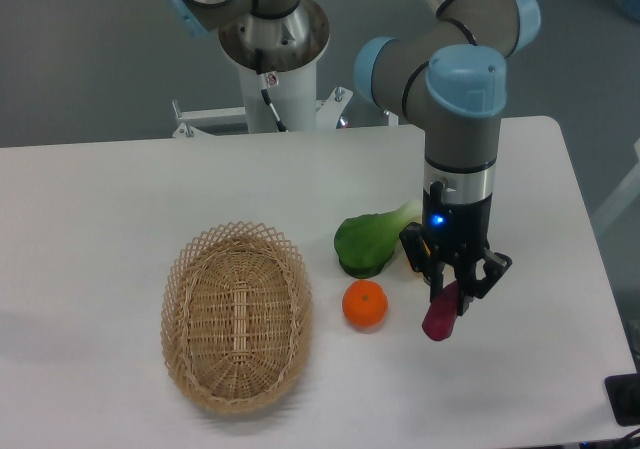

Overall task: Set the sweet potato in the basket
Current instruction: 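Lift the purple sweet potato held in the gripper off the table, then carry the sweet potato over the wicker basket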

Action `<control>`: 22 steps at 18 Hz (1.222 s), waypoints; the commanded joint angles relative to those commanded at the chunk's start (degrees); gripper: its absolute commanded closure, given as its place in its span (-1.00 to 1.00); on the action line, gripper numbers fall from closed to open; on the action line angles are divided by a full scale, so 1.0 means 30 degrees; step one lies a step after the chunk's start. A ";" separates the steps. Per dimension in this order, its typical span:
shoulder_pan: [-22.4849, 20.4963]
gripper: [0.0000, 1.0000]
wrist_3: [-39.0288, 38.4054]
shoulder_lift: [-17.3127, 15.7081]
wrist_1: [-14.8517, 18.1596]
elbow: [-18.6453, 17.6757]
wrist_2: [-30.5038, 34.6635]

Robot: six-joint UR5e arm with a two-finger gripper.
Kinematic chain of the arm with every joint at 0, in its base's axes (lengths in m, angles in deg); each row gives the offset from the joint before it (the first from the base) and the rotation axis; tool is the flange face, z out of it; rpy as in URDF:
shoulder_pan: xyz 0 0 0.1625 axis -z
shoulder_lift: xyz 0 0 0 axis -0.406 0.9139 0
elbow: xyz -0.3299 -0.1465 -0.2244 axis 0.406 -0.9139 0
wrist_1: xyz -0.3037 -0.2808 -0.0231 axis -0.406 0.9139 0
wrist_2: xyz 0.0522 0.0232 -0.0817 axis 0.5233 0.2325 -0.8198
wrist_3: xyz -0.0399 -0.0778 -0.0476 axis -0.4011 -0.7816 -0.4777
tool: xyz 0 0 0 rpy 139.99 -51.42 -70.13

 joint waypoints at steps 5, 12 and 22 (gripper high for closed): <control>0.0233 0.24 -0.0671 -0.0349 0.0029 -0.0496 0.0059; 0.2368 0.24 -0.2632 -0.1376 -0.0059 -0.2928 0.1781; 0.8110 0.17 -0.8027 -0.0060 -0.0264 -0.3133 0.5621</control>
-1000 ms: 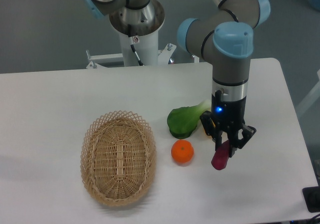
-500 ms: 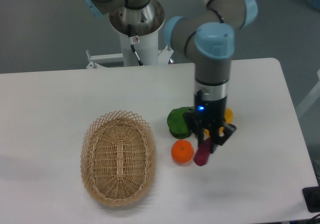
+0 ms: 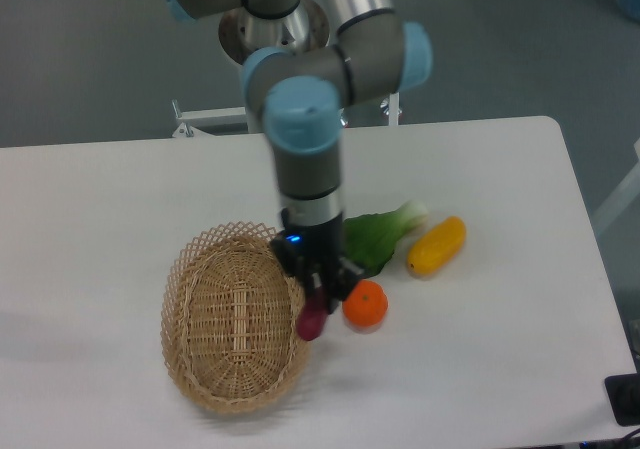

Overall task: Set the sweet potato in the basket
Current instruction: 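Carry the sweet potato over the wicker basket, then lower the sweet potato into the basket and open the gripper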

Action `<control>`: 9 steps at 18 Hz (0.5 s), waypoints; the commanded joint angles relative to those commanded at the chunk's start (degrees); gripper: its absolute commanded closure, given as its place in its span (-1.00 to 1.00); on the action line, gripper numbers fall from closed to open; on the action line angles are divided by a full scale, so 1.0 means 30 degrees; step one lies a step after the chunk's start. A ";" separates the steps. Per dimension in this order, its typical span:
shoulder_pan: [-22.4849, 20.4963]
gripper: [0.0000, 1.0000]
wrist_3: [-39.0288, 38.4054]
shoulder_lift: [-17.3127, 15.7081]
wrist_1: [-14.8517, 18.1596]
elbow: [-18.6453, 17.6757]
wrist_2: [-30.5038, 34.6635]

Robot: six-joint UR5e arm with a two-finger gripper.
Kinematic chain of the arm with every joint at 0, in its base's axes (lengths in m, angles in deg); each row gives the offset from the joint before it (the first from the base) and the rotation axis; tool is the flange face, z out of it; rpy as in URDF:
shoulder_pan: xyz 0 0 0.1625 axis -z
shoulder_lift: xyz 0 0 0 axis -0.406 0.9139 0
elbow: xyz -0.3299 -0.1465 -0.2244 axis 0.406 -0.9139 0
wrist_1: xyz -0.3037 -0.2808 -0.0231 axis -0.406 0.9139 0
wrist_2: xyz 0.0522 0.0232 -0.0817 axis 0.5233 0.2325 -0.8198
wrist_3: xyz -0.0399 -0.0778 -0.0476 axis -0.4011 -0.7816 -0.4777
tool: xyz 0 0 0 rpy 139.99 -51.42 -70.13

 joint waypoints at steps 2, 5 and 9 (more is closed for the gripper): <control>0.0764 0.18 -0.0001 0.0380 0.0000 -0.0177 0.0413; 0.1060 0.18 -0.0001 0.0704 0.0000 -0.0236 0.0415; 0.1441 0.17 0.0174 0.1318 -0.0030 -0.0558 0.0415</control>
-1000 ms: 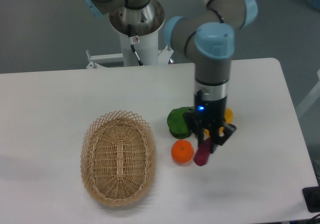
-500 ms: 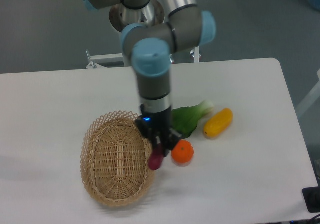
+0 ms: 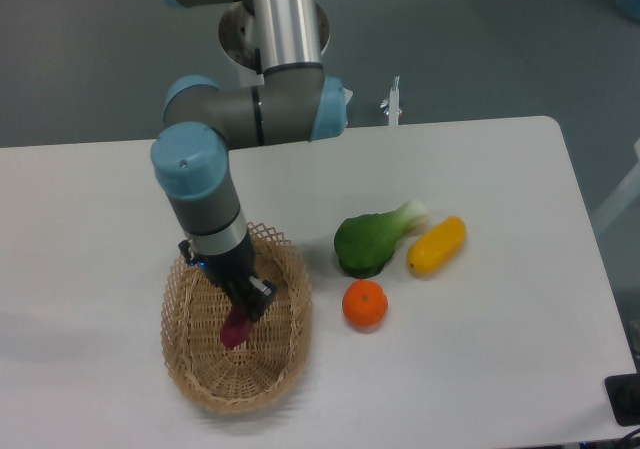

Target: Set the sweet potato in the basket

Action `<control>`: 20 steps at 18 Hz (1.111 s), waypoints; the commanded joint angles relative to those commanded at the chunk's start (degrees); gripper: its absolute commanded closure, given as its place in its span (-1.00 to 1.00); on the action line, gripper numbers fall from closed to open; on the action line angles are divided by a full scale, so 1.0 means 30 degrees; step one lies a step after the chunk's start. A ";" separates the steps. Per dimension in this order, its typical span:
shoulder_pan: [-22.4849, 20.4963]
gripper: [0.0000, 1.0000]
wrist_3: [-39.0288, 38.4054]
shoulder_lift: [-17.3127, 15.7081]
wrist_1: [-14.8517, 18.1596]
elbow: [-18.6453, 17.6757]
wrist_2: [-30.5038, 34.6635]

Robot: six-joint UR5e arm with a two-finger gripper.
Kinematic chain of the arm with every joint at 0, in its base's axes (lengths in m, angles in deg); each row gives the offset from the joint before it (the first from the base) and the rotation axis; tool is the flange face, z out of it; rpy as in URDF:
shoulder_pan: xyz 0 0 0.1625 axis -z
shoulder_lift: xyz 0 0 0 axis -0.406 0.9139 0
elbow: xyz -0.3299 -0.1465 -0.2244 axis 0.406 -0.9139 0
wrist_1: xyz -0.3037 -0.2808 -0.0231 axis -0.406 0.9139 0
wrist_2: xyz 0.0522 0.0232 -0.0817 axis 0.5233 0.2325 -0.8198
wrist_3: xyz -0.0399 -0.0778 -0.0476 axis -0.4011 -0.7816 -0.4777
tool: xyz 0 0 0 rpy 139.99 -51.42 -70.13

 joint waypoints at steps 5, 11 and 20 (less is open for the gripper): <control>0.0029 0.17 0.0030 0.0762 0.0000 -0.0001 0.0029; 0.0176 -0.25 0.0030 0.0881 -0.0087 0.0057 0.0029; -0.0611 -1.00 0.0088 0.0500 0.0030 0.2338 0.0322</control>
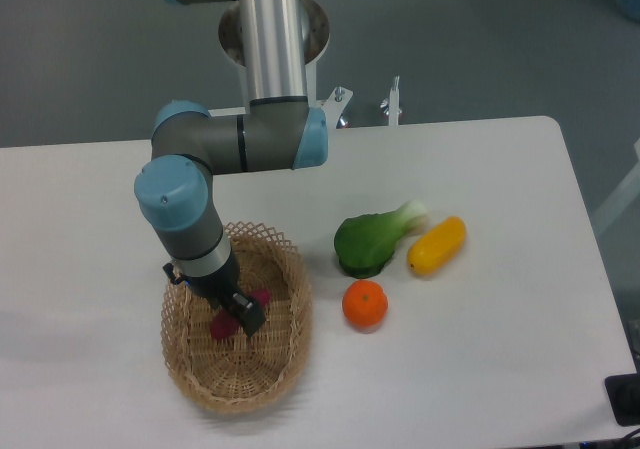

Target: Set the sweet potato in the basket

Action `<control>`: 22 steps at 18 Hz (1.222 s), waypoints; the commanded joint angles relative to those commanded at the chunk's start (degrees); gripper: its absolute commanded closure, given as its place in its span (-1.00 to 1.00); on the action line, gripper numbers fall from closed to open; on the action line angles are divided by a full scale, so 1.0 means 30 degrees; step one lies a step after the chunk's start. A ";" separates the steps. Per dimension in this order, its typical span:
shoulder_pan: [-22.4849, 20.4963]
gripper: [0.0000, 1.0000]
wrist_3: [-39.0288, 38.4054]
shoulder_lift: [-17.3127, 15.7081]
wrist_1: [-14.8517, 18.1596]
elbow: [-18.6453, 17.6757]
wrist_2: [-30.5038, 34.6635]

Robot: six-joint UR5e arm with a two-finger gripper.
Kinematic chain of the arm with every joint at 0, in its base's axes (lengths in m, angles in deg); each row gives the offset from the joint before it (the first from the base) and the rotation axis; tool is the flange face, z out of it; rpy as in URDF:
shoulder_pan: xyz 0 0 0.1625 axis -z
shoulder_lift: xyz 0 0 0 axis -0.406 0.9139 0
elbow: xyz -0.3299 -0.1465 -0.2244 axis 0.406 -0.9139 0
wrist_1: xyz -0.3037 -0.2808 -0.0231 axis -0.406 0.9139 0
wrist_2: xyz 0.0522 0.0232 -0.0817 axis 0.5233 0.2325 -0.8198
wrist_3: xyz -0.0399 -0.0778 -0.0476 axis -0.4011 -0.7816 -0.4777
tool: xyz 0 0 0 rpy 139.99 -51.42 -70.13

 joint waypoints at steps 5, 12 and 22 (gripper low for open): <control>-0.2343 -1.00 0.1342 -0.0673 0.1107 0.1614 -0.0263; -0.6269 -1.00 0.5794 -0.1816 0.5592 0.3080 -0.2575; -1.0608 -1.00 1.2156 -0.2871 0.8232 0.3491 -0.4014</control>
